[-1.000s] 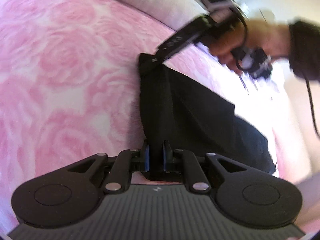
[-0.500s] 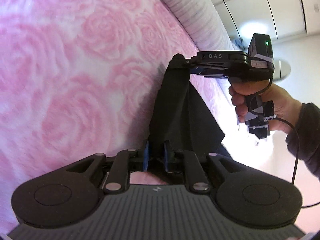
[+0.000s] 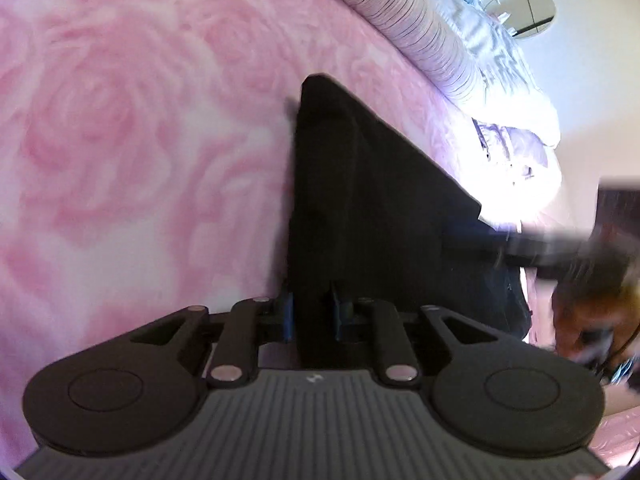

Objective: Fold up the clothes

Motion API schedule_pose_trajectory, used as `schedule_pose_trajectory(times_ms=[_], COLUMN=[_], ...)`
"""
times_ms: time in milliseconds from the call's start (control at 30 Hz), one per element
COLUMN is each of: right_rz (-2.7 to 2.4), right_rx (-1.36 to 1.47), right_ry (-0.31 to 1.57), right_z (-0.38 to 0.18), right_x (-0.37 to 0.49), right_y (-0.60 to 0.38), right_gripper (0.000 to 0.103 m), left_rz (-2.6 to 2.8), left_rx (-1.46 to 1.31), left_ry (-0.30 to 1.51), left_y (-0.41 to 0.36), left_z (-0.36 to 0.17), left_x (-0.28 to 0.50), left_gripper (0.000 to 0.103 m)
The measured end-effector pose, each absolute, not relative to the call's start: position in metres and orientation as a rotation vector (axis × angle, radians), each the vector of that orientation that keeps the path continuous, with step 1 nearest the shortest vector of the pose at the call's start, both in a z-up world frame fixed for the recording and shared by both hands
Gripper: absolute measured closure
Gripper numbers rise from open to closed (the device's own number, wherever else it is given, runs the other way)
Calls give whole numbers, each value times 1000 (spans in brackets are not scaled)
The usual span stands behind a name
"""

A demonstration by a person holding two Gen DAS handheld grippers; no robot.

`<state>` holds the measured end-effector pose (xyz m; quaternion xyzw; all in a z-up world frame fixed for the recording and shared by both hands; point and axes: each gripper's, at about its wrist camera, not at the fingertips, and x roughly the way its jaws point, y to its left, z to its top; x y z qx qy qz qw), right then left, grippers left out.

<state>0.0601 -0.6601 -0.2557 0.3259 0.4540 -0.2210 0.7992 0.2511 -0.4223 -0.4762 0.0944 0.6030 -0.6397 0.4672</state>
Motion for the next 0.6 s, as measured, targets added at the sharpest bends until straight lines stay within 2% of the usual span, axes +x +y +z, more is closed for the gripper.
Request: schedule_pose_trajectory(times_ms=[133,200,267,367,467,600], right_rz=[-621,-693,-715,-640,-543,-523], right_rx=[735,690,574,384,200,97], right_ry=[1039,1044,1039,1019,1008,986], right_z=[-276,-269,-254,-241,-245,-262], right_x=[8,-5,-4,20,64,132], right_y=[-635,-616,-588,-537,-489,-461], right_gripper=[41,40,40,38,33,33], left_rz=[-1508,-1519,-1542,-1564,-1595,-1658], left_rx=[209,223,287,413,566,769], left_ry=[1530,1516,1476,1342,1132,822], left_y=[-390,-381,-380,-381,-382,-386], left_z=[-467,-455,-441,-417,-394,-371], left_x=[253,256,258,269,279,280], left_gripper=[90,91,96,96,92,70])
